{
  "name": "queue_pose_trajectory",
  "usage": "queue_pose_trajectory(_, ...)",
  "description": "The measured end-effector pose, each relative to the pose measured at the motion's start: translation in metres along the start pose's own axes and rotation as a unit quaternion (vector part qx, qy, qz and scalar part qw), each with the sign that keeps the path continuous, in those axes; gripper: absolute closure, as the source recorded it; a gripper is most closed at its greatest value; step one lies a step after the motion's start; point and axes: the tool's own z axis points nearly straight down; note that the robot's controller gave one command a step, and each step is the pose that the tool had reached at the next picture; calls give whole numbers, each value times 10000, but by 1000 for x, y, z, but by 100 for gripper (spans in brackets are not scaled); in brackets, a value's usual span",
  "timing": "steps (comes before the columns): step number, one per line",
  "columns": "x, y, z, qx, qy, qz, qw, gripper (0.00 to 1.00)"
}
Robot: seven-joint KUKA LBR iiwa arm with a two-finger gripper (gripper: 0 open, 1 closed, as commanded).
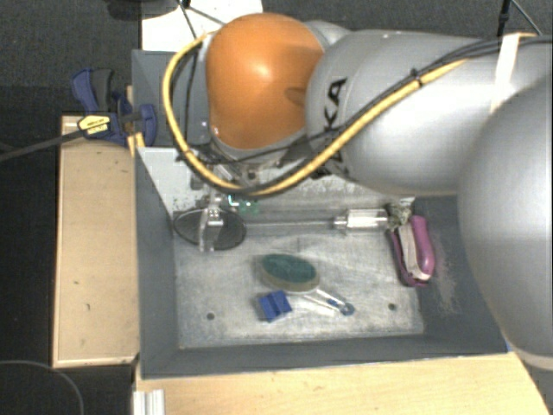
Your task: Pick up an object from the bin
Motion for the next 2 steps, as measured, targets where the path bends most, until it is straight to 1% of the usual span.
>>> queue_pose_trajectory(1,24,-63,77,20,12,-434,9991,0)
queue_pose_trajectory(2,59,-103,157,10,0,972,9953,0)
